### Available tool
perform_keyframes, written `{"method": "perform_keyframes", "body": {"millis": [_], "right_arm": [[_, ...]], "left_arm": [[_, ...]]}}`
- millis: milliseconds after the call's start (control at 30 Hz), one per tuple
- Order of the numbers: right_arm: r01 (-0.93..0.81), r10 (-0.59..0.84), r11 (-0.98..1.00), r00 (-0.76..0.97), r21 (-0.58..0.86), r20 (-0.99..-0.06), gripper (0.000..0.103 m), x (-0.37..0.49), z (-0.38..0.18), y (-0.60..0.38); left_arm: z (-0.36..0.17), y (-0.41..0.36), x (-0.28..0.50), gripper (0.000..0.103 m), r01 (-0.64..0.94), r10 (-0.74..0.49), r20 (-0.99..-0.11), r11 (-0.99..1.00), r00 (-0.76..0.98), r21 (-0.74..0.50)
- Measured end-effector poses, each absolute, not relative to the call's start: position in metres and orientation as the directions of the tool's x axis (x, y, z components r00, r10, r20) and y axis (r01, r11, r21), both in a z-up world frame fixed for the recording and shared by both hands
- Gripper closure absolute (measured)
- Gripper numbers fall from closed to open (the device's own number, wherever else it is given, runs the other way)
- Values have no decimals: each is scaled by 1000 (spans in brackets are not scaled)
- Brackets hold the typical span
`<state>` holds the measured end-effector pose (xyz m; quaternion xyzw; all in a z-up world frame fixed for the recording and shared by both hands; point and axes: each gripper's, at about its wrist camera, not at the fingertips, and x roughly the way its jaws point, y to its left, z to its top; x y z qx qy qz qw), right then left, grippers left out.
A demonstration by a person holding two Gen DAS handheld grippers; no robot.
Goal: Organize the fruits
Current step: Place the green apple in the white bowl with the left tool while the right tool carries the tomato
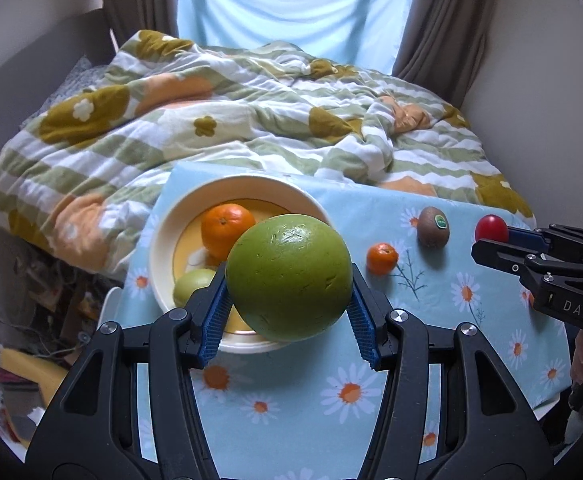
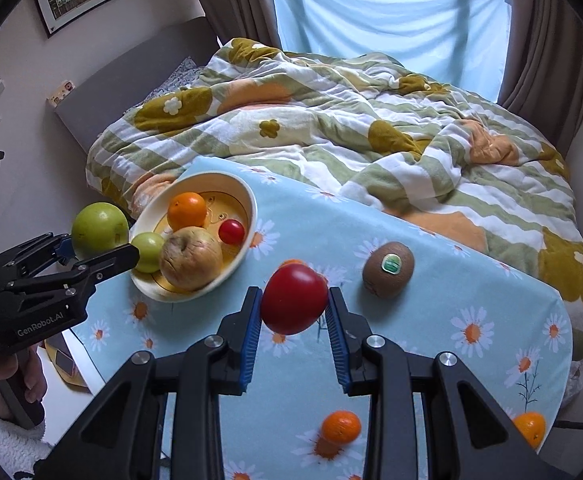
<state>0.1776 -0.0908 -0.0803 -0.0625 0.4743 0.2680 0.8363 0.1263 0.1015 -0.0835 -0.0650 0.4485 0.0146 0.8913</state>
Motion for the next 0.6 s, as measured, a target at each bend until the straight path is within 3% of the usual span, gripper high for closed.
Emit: {"method": "perform_keyframes", "body": {"millis": [600], "right_arm": [[-411, 334, 899, 424, 150, -842, 73, 206, -102, -4]], "left_arm": [[-142, 200, 176, 43, -6, -103, -852, 992, 513, -124]]}}
